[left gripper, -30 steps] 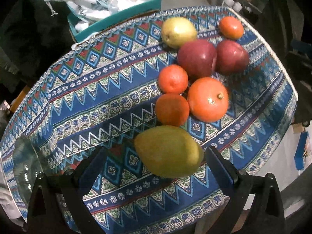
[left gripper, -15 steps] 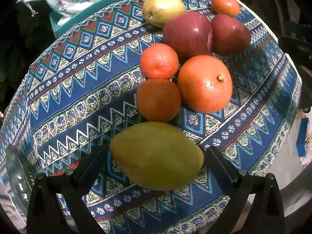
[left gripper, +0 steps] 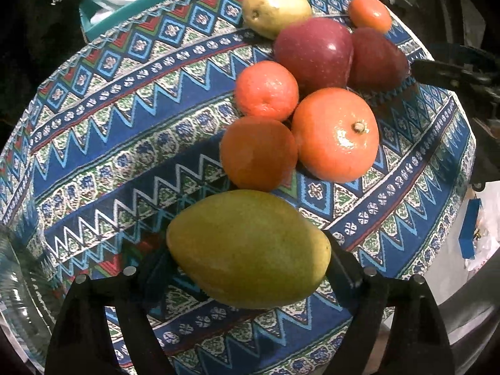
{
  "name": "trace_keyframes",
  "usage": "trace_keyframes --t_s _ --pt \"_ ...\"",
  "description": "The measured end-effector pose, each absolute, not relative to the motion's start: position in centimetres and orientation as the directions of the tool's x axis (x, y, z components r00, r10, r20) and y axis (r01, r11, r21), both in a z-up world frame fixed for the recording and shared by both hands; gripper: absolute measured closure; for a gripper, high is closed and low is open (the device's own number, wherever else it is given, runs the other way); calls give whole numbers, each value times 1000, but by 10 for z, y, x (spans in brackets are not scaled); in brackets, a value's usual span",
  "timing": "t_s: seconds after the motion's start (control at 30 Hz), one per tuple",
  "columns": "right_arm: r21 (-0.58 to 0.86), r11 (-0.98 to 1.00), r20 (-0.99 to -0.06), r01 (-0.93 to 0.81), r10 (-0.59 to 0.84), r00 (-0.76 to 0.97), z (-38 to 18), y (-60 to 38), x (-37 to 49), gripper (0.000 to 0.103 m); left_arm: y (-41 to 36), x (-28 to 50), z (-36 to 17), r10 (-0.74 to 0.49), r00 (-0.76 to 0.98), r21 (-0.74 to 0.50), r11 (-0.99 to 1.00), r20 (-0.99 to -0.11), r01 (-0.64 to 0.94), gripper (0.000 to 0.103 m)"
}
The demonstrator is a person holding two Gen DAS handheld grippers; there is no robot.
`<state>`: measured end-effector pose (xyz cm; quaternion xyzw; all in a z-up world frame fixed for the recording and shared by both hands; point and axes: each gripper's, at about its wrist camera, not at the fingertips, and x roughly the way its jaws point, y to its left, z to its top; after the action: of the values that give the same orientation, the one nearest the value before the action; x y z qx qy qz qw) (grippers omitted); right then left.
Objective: Organize fruits
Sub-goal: 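Grasp the yellow-green mango with the left tool while the right tool approaches the red apple, then close the right tool on the red apple and lift it while the left tool holds the mango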
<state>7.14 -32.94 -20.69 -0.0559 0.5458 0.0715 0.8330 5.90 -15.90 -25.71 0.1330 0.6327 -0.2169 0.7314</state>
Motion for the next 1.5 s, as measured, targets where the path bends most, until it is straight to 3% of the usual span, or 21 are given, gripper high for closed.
trace_keyframes --t_s 0.37,0.53,0.8,1.5 --pt "13 974 -940 -228 90 328 -251 -327 105 8 -126 70 -230 -178 169 -80 881 -970 467 16" --pt "38 971 -944 -237 113 311 -259 -324 111 24 -120 72 -217 -183 195 -73 881 -964 467 16" --pt "48 972 -937 -228 123 327 -260 -324 108 25 -117 80 -199 -181 229 -54 882 -956 469 16" --pt "46 979 -847 -200 145 512 -164 -309 64 25 -107 57 -151 -208 356 -36 900 -911 434 16"
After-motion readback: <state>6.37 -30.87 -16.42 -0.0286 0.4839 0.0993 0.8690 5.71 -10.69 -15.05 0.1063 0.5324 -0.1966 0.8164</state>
